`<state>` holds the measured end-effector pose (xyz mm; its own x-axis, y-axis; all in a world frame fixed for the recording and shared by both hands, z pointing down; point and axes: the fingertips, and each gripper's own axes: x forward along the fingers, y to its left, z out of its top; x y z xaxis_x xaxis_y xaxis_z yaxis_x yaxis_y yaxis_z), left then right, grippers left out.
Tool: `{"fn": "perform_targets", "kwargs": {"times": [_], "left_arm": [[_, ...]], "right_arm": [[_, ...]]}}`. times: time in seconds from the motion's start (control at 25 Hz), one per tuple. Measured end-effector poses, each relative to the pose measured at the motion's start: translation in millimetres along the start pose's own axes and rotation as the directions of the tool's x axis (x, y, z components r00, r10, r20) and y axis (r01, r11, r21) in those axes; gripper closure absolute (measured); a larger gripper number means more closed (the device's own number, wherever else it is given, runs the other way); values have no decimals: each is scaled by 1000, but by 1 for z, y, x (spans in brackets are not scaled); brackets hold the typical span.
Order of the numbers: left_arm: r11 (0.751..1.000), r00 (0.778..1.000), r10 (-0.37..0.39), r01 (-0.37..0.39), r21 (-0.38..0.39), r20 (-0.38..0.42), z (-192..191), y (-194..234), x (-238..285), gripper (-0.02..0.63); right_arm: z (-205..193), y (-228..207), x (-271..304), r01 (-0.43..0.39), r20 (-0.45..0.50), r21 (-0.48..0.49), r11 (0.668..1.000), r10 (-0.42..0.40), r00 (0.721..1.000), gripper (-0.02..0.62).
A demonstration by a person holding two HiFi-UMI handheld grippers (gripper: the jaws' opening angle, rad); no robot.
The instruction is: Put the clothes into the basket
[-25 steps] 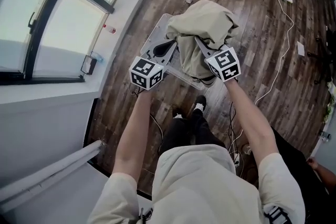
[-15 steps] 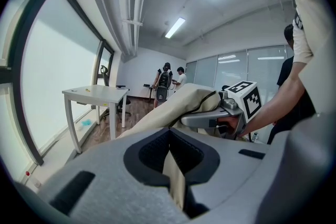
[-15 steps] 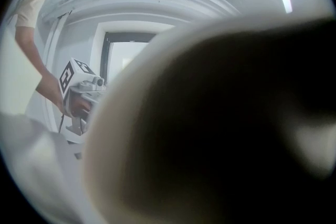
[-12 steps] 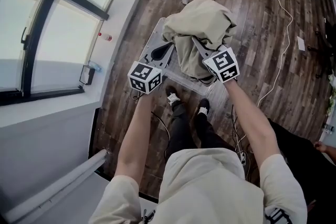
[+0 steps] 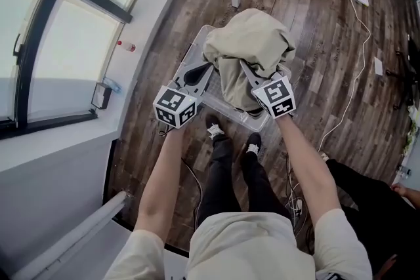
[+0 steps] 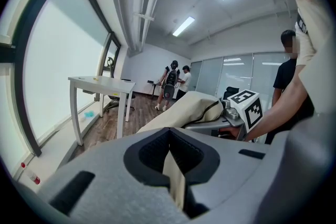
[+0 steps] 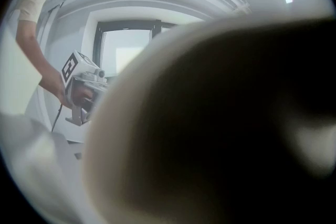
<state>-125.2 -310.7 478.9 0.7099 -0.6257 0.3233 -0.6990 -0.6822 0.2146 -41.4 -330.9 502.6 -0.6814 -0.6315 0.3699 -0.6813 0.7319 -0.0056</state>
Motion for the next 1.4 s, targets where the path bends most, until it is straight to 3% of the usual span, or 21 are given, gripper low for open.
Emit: {"fn": "perform_targets", "kwargs": {"times": [0.24, 0.56, 0.8, 1.04, 1.4], "left_arm": [[999, 999, -22, 21, -24, -26, -53, 21, 22, 593], [997, 999, -33, 30, -72, -43, -167, 50, 62, 592], [986, 998, 28, -37, -162, -56, -250, 78, 63, 593], [978, 997, 66, -71, -194, -29, -270, 91, 55, 593], [987, 999, 49, -50, -154, -11, -259, 99, 76, 593]], "right_arm": [[-59, 10, 39, -2, -46, 6, 1000, 2, 999, 543], [-160, 27, 81, -51, -108, -32, 998, 47, 993, 543], [-228, 53, 108, -130, -210, -132, 983, 101, 973, 543], [-259, 105, 106, -294, -270, -189, 937, 238, 933, 543], [-290, 66, 132, -215, -350, -167, 962, 147, 925, 543]]}}
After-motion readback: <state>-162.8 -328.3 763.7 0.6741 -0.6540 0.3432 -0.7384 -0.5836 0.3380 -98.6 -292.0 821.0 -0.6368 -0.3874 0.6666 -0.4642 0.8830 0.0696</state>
